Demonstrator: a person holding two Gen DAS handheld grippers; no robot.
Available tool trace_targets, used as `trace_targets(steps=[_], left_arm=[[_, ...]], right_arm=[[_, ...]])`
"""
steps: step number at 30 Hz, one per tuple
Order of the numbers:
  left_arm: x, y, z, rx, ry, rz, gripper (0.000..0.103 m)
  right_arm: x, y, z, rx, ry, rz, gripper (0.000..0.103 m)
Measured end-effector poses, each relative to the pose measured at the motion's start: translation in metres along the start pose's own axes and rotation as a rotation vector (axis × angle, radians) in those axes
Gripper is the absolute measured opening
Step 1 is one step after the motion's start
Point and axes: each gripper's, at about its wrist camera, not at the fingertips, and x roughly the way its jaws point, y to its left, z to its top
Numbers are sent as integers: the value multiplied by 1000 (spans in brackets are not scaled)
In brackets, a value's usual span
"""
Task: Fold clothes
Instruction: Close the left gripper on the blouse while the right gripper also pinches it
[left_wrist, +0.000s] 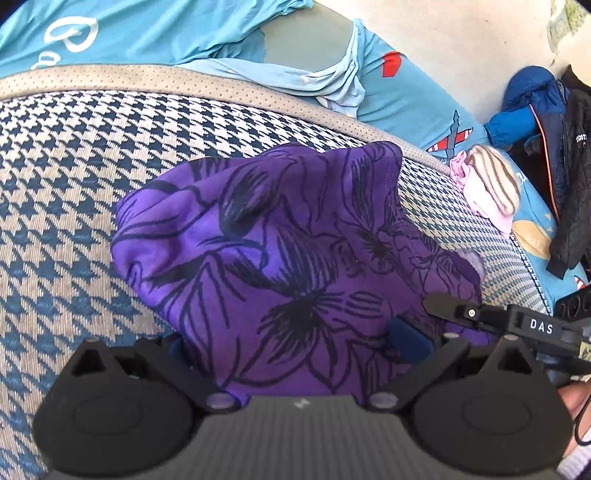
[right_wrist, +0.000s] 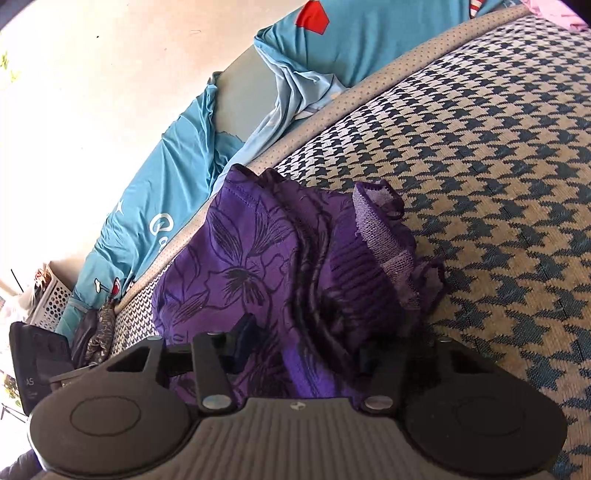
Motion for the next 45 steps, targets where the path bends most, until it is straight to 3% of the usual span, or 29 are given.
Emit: trace_targets(steps=[5,8,10,14,18,24,29,32,37,39,45], left_arm=[[5,-21,-5,112,-6,99,102],[3,-21,-7,110,-19,105,102],[-1,-20,-7,115,-31,99,96],[-10,-31,-10,183,-67,111,73],[-16,-42,-15,251,-107,158,52],[-24,-51,-20,283,-147,197,37],[-24,-43,-19,237,-129,180,39],[-20,-32,-15,178,-105,155,47],[-12,-20,-11,115,-90,131,58],[-10,-17,-10,101,-87,121,62],[-4,-13,-8,77,-85,108,65]], right_arm=[[2,9,-1,-55,-3,-31,51],[3,14,-2,-88,-5,-50,46],[4,18,-3,-111,-6,-62,41],[0,22,-1,-143,-22,-81,27],[-3,33,-2,-231,-50,-111,24],[-10,49,-5,-314,-89,-124,22],[-12,54,-6,-328,-100,-125,22],[-6,47,-4,-283,-71,-134,23],[0,35,-4,-216,-47,-128,30],[3,32,-4,-199,-36,-134,38],[10,26,-5,-168,-25,-149,42]])
